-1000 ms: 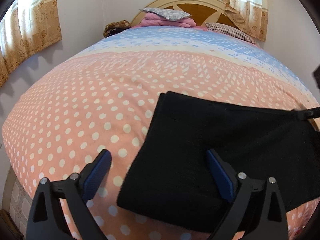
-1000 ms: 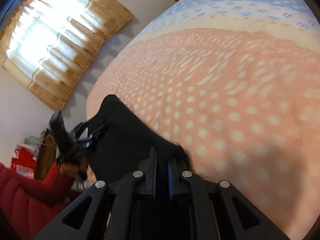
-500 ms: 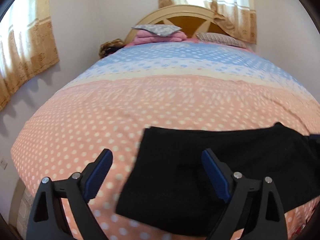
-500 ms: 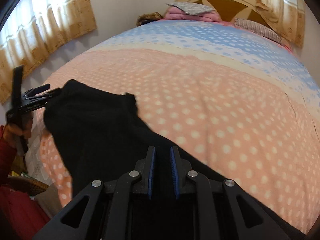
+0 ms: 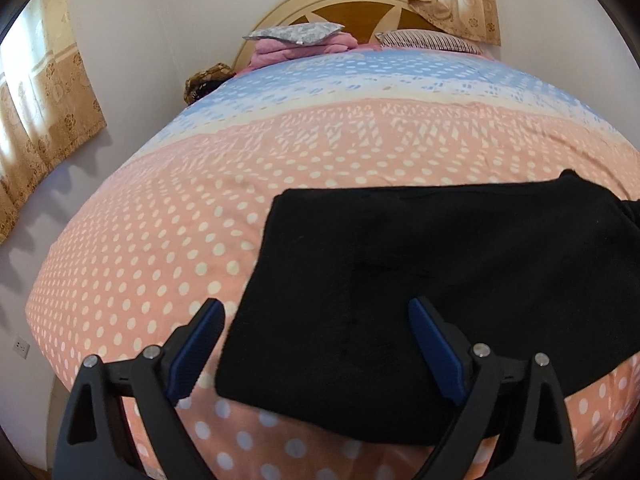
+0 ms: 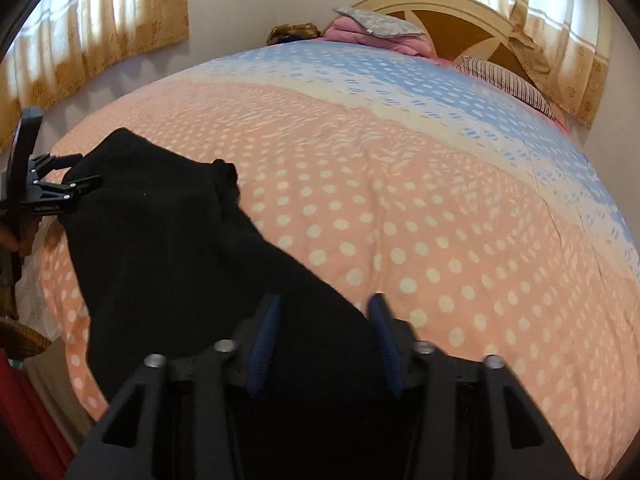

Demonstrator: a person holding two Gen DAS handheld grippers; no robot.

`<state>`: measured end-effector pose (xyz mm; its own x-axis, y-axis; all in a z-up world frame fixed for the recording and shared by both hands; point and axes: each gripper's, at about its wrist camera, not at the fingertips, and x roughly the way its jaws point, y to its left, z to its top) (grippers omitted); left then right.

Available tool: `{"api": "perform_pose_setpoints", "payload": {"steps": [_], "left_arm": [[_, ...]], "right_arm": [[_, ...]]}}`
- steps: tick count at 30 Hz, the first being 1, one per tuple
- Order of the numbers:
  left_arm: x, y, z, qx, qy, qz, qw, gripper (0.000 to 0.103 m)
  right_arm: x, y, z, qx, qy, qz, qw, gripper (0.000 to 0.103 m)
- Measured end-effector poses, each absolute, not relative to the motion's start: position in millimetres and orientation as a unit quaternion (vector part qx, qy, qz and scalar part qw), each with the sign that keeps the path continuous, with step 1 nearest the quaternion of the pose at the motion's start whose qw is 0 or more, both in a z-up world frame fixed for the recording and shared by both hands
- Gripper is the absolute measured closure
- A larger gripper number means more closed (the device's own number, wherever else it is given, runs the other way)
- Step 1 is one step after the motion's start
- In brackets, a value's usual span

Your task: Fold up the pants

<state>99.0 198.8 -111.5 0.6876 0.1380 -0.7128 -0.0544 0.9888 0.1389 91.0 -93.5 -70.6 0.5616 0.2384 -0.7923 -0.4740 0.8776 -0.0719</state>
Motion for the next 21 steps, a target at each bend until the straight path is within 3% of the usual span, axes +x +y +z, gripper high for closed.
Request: {"api": "perform_pose_setpoints", "payload": {"steps": [2, 3, 7, 8, 9, 13, 16, 21], "left_arm": [[100, 202, -111, 0.049, 0.394, 0.049, 0.916, 0.006], [100, 204, -111, 0.049, 0.394, 0.048, 0.916, 0.005], [102, 207, -112, 0.052, 0.392, 0.043, 0.917, 0.002], [101, 207, -109, 0.052, 0.392, 0.043, 0.917, 0.003], [100, 208, -106, 0.052, 0.392, 0.044, 0.917, 0.004], [89, 207, -72, 0.045, 0.352, 0.053, 0.933, 0.007], [95, 202, -62, 0.009, 0.344, 0.030, 0.939, 0.007], [115, 177, -83, 0.031, 0.368, 0.032, 0.929, 0.007]], "right_arm": [[95, -108, -64, -0.095, 0.427, 0.181, 0.881, 0.089], [98, -118, -64, -0.082, 0.428, 0.160, 0.886, 0.089], [102, -147, -72, -0.001, 0.428, 0.148, 0.892, 0.088], [100, -146, -71, -0.006, 0.424, 0.148, 0.894, 0.084], [98, -143, -67, -0.005, 0.421, 0.149, 0.895, 0.079], [79, -142, -39, 0.044, 0.387, 0.162, 0.907, 0.079], [48, -117, -29, 0.039, 0.362, 0.219, 0.905, 0.079], [13, -49, -82, -0.022, 0.430, 0.273, 0.860, 0.079]]}}
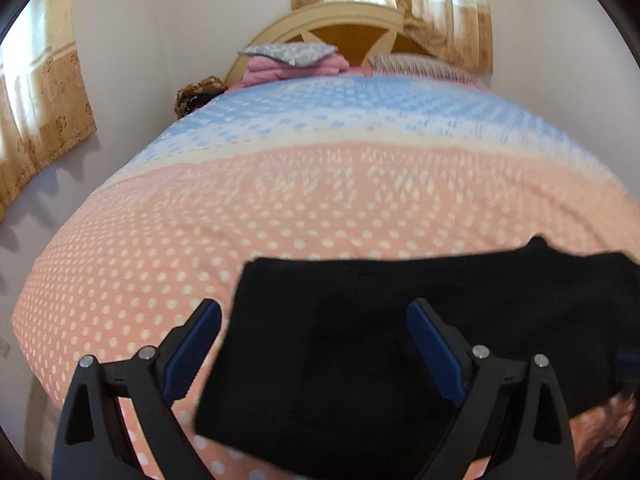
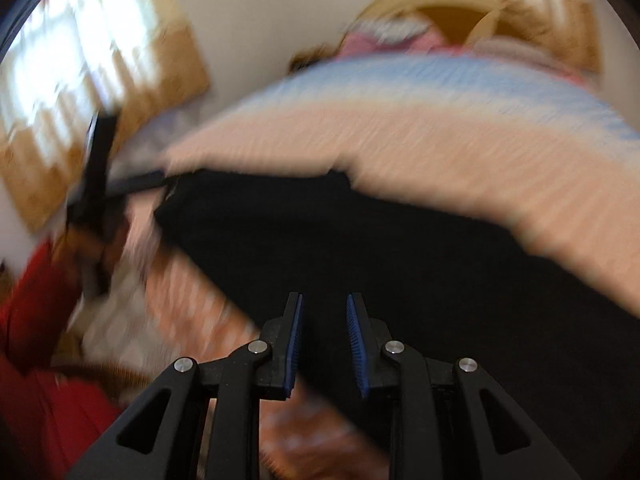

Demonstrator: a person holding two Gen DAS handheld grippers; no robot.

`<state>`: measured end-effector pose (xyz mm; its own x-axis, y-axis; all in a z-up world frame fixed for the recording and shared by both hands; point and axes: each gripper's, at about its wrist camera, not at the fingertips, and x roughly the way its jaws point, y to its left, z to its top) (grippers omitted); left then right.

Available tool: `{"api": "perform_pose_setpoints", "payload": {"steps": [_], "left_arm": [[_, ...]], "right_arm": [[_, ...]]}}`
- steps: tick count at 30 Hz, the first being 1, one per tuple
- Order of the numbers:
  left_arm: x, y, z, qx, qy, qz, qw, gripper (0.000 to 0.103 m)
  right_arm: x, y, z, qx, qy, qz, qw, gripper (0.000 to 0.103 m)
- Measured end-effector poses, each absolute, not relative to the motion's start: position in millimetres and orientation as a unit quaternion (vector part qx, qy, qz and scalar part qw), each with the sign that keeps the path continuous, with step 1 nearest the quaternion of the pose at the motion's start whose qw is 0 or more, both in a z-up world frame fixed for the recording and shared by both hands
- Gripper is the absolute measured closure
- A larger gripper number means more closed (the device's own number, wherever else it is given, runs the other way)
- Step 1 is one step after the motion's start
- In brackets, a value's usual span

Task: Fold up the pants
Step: 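Grasp the folded pants edge with the right gripper and lift it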

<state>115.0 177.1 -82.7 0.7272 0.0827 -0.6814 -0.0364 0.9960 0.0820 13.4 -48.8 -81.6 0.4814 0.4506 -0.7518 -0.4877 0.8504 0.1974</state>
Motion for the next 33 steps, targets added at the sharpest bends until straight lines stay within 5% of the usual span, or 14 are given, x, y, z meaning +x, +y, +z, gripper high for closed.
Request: {"api": "perform_pose_setpoints", "payload": {"steps": [3, 10, 15, 20, 23, 32, 33], "left_arm": [[123, 179, -106, 0.076, 0.389, 0.055, 0.916, 0.005], [108, 191, -68, 0.007, 0.359, 0.059, 0.931, 0.008], [106, 123, -48, 0.018, 0.337, -0.032, 0.941, 0.008], [116, 65, -70, 0.061, 0.365, -0.077, 0.926, 0.008], [117, 52, -96, 0.127, 0.382, -0.050, 0.914, 0.008], [105, 55, -69, 0.057, 0.378, -0.057, 0.922, 0.008], [102, 51, -65, 0.046, 0.374, -0.073, 0.924, 0.008]], "right_arm": [[-11, -44, -92, -0.064, 0.402, 0.271, 0.872, 0.078], [-24, -90, -60, -0.018, 0.401, 0.257, 0.879, 0.078], [-12, -181, -46, 0.066, 0.357, 0.108, 0.926, 0.078], [4, -251, -74, 0.055, 0.420, -0.015, 0.906, 0.078], [-15, -296, -76, 0.157, 0.409, 0.004, 0.899, 0.078], [-54, -358, -52, 0.278, 0.357, -0.073, 0.889, 0.077], [-58, -367, -51, 0.287, 0.354, -0.075, 0.887, 0.070]]}}
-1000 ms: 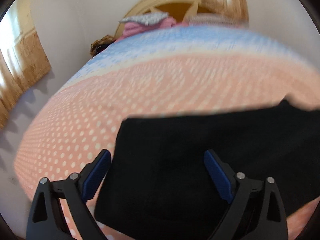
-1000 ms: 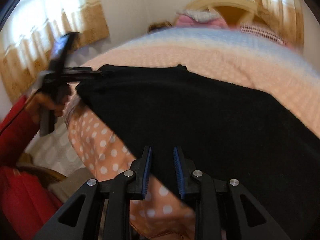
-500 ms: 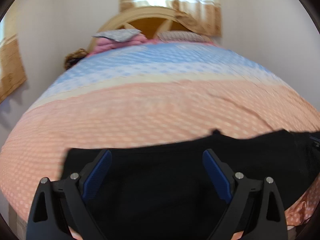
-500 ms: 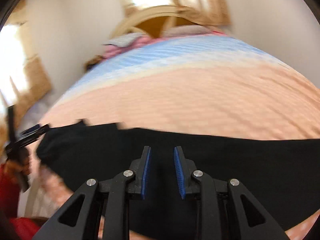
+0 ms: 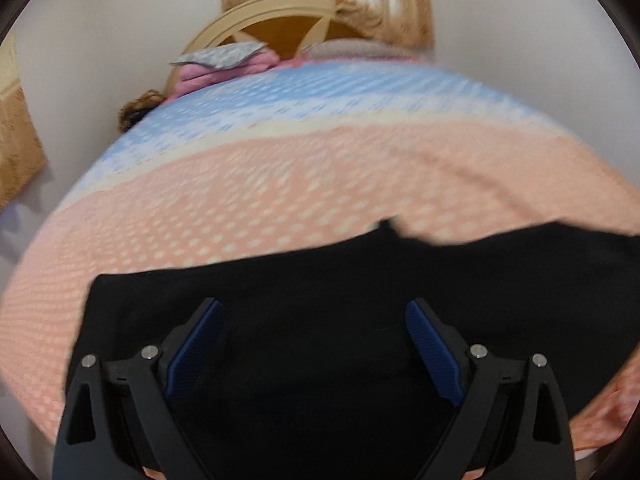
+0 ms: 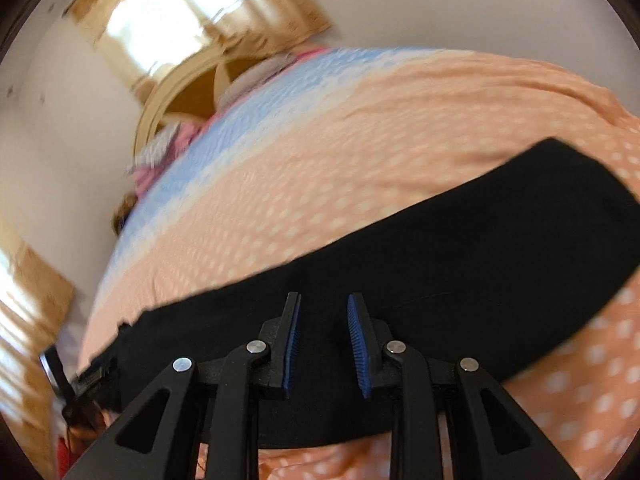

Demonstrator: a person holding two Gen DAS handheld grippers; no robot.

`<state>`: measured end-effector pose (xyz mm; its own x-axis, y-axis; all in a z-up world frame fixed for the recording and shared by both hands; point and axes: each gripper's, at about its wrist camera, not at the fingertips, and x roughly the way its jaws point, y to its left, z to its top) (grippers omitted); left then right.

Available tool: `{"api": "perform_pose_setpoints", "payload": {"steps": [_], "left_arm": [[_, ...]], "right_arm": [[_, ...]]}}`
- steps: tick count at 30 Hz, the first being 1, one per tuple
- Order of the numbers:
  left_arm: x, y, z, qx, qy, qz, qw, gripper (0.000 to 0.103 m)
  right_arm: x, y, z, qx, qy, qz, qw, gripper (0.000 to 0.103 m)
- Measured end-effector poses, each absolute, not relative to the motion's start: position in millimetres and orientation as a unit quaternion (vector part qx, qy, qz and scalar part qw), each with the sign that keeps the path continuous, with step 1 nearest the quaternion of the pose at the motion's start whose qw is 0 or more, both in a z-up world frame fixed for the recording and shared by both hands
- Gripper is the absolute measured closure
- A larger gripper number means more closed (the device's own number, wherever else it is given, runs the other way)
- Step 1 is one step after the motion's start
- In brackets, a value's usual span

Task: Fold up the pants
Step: 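Grasp the folded pants edge with the right gripper and lift it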

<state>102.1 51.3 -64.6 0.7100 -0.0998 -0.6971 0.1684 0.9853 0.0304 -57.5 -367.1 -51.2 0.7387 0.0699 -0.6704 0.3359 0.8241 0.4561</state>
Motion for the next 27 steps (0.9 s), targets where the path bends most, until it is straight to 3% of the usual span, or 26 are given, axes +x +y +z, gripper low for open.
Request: {"api": "perform_pose_setpoints", "payload": {"steps": [2, 3, 4, 7, 12, 20, 27], "left_arm": [[97, 35, -60, 0.035, 0.366, -0.108, 0.924, 0.008], [96, 27, -61, 0.041, 0.365, -0.118, 0.923, 0.008], [94, 17, -64, 0.055, 0.368, -0.123, 0.920, 0.008], [91, -7, -87, 0.130, 0.394, -0.105, 0.904, 0.008], [83, -5, -77, 0.120, 0.379, -0.101, 0.912, 0.008], [84, 0, -60, 0.084, 0.361, -0.097, 0.924, 0.008], [90, 6, -64, 0.065, 0.369, -0.100, 0.922, 0.008]], "right_arm": [[-61, -389, -57, 0.288, 0.382, -0.100, 0.873, 0.062], [-64, -398, -58, 0.282, 0.401, -0.121, 0.863, 0.070], [-69, -409, -57, 0.299, 0.398, -0.105, 0.861, 0.070], [-91, -431, -32, 0.282, 0.372, -0.177, 0.866, 0.070], [-131, -480, -8, 0.308, 0.299, -0.218, 0.876, 0.067], [-103, -519, -49, 0.290, 0.365, -0.198, 0.862, 0.067], [-109, -496, -55, 0.288, 0.365, -0.155, 0.872, 0.066]]}}
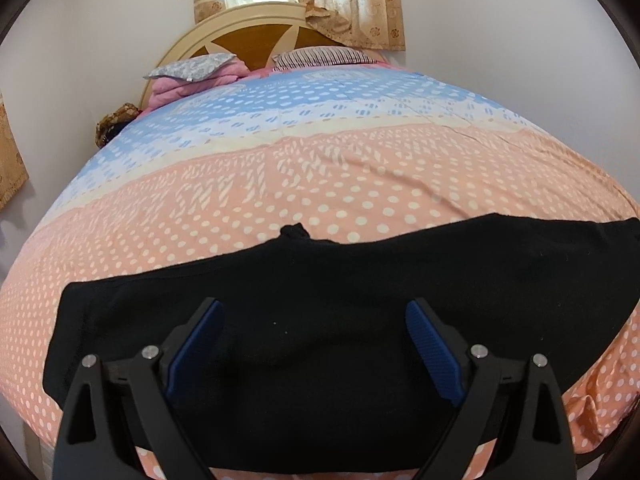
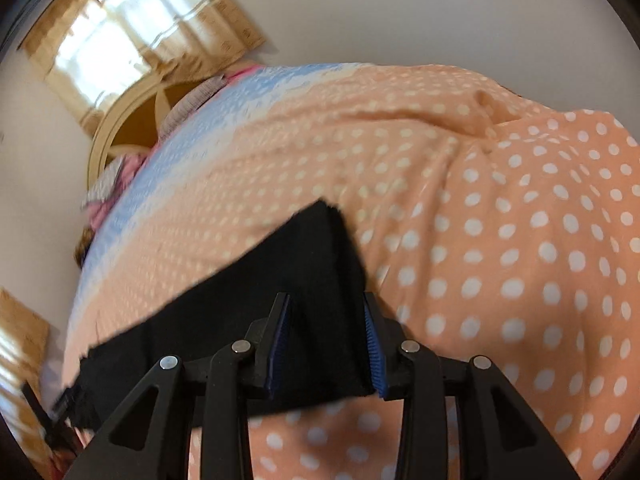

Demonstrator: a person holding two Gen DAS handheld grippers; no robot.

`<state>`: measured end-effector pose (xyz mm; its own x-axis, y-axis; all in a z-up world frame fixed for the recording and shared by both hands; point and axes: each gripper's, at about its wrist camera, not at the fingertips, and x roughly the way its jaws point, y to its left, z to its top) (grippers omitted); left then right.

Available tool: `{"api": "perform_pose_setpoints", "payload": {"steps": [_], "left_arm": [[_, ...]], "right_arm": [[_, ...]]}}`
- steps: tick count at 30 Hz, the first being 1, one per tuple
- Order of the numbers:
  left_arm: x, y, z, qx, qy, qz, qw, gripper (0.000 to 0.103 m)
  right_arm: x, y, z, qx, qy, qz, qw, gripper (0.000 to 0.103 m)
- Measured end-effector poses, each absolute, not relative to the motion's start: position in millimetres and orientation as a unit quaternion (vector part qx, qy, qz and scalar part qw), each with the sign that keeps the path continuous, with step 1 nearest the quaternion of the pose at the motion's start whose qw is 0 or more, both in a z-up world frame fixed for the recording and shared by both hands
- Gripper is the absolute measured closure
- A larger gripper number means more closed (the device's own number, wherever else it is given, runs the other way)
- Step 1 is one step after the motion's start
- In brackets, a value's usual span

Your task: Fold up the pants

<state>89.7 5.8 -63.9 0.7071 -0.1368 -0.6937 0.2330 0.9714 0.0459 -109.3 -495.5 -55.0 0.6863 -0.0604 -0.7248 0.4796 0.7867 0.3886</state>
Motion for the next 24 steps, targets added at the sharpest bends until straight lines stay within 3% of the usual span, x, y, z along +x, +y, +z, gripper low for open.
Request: {"api": "perform_pose_setpoints", "payload": {"steps": [2, 3, 6, 13, 17, 24], "left_arm": [[89, 5, -65, 0.063, 0.370, -0.105, 0.921, 0.008], [88, 6, -65, 0.063, 0.369, -0.107, 0.921, 0.008], [87, 9, -63, 0.058, 0.365, -0.109, 0.923, 0.008], [91, 29, -59, 0.028, 0.358, -0.100, 0.928, 0.008], [94, 39, -59, 0.001, 0.357, -0.103, 0.928, 0.008], [96, 55, -64, -0.011, 0.358, -0.104, 0.928, 0.008]], "right_arm": [[-110, -490, -56, 0.279, 0.366, -0.153, 0.874, 0.068], [-110, -488, -55, 0.272, 0.369, -0.160, 0.874, 0.082], [-105, -481, -53, 0.241, 0.388, -0.177, 0.872, 0.090], [-103, -449, 5, 0.200, 0.334, -0.174, 0.905, 0.092], [-82, -370, 50, 0.150, 0.316, -0.080, 0.933, 0.092], [-26, -216, 20, 0.067, 0.347, 0.073, 0.933, 0.092]]}}
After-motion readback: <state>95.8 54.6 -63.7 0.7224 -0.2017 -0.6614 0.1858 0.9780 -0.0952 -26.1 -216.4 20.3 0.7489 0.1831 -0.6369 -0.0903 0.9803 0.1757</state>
